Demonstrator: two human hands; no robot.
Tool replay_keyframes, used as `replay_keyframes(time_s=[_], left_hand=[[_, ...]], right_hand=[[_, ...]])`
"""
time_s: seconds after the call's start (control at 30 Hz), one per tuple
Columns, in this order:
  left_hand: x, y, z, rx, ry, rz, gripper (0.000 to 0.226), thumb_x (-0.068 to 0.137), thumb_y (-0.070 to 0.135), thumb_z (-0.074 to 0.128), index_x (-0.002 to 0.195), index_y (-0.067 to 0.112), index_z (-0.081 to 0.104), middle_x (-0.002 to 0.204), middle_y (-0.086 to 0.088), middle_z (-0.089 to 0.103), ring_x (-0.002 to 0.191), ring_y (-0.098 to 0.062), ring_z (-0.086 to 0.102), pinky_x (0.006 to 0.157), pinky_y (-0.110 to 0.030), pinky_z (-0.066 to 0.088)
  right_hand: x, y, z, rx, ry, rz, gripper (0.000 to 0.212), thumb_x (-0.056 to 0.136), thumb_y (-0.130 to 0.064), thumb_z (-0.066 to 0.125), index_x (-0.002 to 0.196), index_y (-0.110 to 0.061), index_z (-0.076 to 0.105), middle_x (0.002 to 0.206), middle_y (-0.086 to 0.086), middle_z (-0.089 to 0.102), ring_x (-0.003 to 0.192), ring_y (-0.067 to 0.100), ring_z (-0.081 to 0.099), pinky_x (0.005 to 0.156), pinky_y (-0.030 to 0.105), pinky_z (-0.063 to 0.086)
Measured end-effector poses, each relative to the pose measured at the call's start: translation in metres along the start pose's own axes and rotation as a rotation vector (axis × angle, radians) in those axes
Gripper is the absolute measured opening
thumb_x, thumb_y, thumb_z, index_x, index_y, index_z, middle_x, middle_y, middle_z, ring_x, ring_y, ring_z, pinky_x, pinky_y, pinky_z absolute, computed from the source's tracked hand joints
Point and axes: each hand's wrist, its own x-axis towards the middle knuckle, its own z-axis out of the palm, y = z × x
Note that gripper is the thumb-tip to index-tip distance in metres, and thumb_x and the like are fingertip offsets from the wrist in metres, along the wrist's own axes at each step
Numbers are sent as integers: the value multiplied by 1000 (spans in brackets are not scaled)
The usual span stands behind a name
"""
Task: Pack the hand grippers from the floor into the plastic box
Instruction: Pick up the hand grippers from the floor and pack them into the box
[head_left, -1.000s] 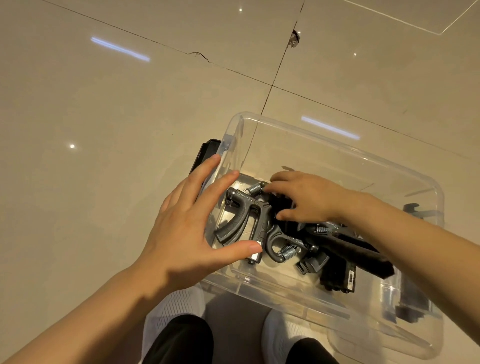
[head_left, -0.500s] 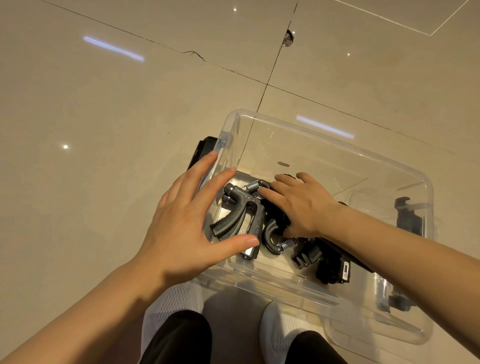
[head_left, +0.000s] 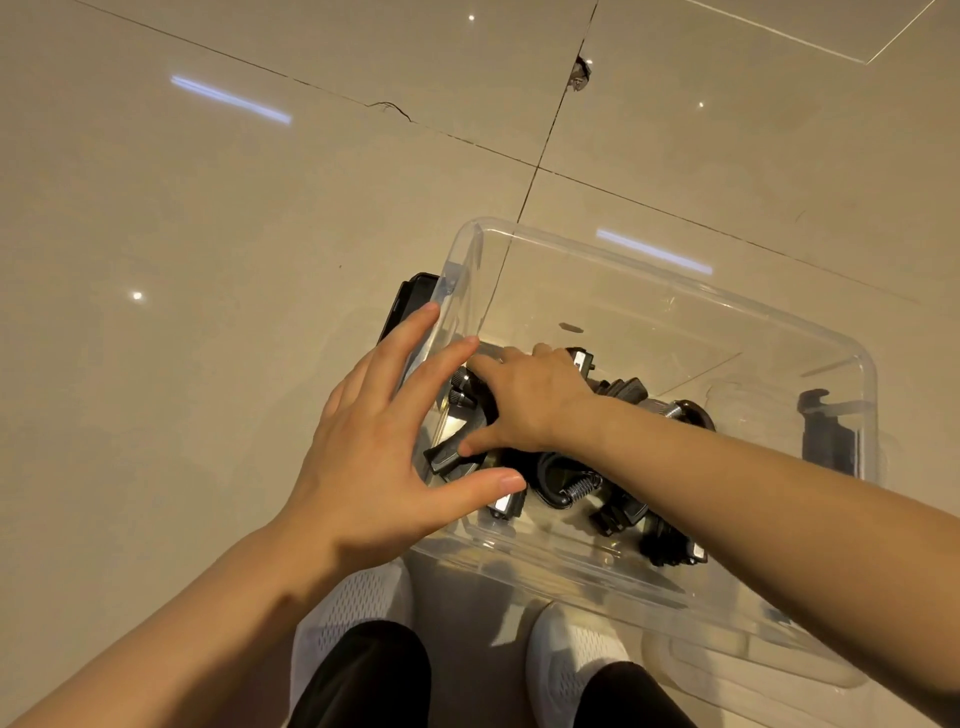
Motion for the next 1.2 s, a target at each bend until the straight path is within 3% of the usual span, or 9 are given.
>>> replay_keyframes(time_s=[0.17, 0.3, 0.53, 0.67, 0.8, 0.9, 0.97, 1.13, 1.2], left_hand=[[0, -1, 0, -8, 2, -2, 88, 62, 79, 52, 140, 45, 28, 153, 24, 5, 141, -8, 18, 109, -48, 30], [0, -1, 0, 2, -9, -5, 89, 62, 79, 51, 141, 45, 27, 153, 26, 3, 141, -6, 16, 110, -47, 28], [0, -1, -1, -1, -11, -7, 88, 63, 77, 53, 140, 46, 27, 152, 27, 3, 141, -5, 16, 110, -47, 28], [0, -1, -1, 1, -12, -6, 88, 63, 78, 52, 141, 46, 27, 153, 27, 3, 141, -6, 16, 110, -47, 28], [0, 0, -1, 45, -20, -8, 88, 64, 79, 50, 141, 46, 24, 153, 25, 3, 141, -7, 14, 110, -46, 26], [-1, 0, -2, 251, 7, 33, 83, 72, 77, 42, 143, 36, 29, 156, 8, 14, 142, -19, 17, 111, -53, 23], [0, 6, -2, 384, 37, 87, 74, 78, 70, 41, 139, 28, 39, 153, -3, 26, 141, -26, 22, 110, -58, 21], [-5, 41, 19, 394, -10, 230, 58, 83, 59, 43, 126, 23, 56, 142, -4, 45, 136, -26, 32, 110, -59, 18], [-10, 45, 32, 434, -83, 291, 57, 86, 59, 39, 124, 21, 59, 139, -6, 49, 135, -26, 36, 108, -61, 19]], right_hand=[[7, 16, -4, 32, 1, -54, 80, 76, -49, 70, 143, -31, 29, 128, 5, 49, 113, 33, 47, 85, 37, 40], [8, 12, 1, 11, 85, -79, 66, 84, -22, 61, 142, -26, 30, 127, 8, 48, 107, 35, 48, 77, 36, 38], [16, 19, 9, 7, 78, -165, 61, 83, -12, 53, 139, -31, 38, 136, 2, 49, 100, 33, 52, 82, 38, 46], [12, 21, 15, 27, 74, -147, 59, 88, -14, 52, 141, -28, 32, 138, 2, 45, 107, 30, 43, 79, 34, 40], [-11, 30, -5, 153, 134, -138, 61, 89, -32, 60, 142, -26, 32, 137, 1, 45, 121, 25, 43, 96, 38, 41], [-48, 50, -34, 363, 241, -95, 47, 89, -36, 60, 133, -27, 46, 131, -4, 51, 111, 12, 48, 90, 28, 39], [-84, 66, -44, 372, 239, -16, 44, 89, -41, 57, 130, -30, 48, 125, -6, 55, 104, 7, 49, 84, 26, 38], [-155, 65, -17, 72, -214, 207, 77, 76, -73, 48, 141, -38, 26, 138, -2, 42, 121, 22, 44, 96, 38, 43], [-158, 59, -1, 62, -254, 262, 86, 74, -75, 50, 144, -36, 19, 140, 3, 40, 123, 27, 43, 97, 40, 42]])
